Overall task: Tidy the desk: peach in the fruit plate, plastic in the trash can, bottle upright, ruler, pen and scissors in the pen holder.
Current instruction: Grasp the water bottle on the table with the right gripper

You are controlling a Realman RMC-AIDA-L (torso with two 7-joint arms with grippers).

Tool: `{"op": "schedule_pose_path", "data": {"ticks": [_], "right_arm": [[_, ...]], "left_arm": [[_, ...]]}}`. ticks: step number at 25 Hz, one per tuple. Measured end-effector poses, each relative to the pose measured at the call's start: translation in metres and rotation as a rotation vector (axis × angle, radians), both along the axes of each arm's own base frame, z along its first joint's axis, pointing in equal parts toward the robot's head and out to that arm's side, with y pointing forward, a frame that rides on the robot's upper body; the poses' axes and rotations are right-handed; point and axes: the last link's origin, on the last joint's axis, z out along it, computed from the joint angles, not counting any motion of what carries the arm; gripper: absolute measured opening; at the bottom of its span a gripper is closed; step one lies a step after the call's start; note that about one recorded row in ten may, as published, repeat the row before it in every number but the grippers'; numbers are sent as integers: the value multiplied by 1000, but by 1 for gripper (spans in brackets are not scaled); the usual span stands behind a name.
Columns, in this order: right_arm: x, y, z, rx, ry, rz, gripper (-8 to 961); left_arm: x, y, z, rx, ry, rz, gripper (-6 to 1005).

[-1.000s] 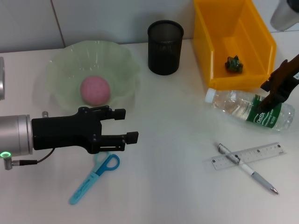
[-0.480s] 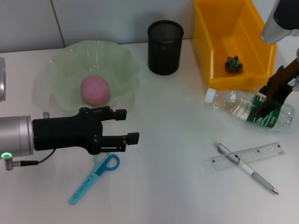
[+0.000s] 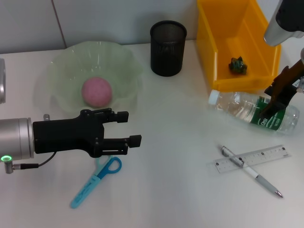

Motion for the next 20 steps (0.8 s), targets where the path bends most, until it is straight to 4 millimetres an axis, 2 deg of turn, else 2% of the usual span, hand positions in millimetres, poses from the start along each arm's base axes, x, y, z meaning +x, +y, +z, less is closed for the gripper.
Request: {"op": "schedule_pose_path", "data": {"ticks": [20], "right_arm": [[11,0,-8,3,-7,-15,781]], "left_arm": [[0,0,1,0,0,0,809]]}}
